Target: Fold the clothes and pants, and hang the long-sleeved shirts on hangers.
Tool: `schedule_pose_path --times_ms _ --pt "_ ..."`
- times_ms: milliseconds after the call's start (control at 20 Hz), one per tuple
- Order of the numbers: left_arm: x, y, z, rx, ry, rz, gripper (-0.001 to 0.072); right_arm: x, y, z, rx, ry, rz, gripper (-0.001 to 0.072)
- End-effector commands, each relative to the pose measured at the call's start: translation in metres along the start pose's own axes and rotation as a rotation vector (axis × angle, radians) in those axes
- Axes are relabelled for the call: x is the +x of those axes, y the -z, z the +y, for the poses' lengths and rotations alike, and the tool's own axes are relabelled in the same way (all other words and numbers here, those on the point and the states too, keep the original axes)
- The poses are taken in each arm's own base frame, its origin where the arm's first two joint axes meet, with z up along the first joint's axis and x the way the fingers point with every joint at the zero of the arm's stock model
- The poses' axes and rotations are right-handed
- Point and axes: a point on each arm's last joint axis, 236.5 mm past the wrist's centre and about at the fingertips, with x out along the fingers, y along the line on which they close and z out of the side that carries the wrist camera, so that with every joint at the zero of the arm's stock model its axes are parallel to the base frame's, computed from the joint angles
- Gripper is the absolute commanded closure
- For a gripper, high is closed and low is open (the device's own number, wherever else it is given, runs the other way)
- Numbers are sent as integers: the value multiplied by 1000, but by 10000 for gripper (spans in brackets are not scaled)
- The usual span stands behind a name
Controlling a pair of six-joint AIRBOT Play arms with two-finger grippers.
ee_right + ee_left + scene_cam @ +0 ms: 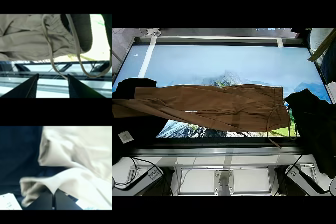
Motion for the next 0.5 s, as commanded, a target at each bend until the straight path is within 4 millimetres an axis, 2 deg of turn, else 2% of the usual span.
schedule_pose_path --times_ms 0,150,200,250,300,350,400,450 --pt "-28 43 -12 109 -39 42 693 0 1 -2 -9 10 3 304" --pt "17 161 29 86 -151 359 694 0 -3 -4 -9 16 -14 304" --pt "33 190 40 63 -175 414 692 0 -3 -4 -9 17 -14 304" --pt "51 204 49 20 -204 403 692 0 -3 -4 -9 16 -14 304" --pt "65 206 57 -42 -235 359 645 0 -3 -4 -8 16 -14 304" --pt "71 198 62 -101 -260 306 337 0 -3 -3 -8 16 -14 304" --pt "71 180 68 -154 -285 233 46 0 -3 -3 -8 16 -14 304" --pt "68 159 71 -195 -299 160 13 0 -3 -3 -8 16 -14 304"
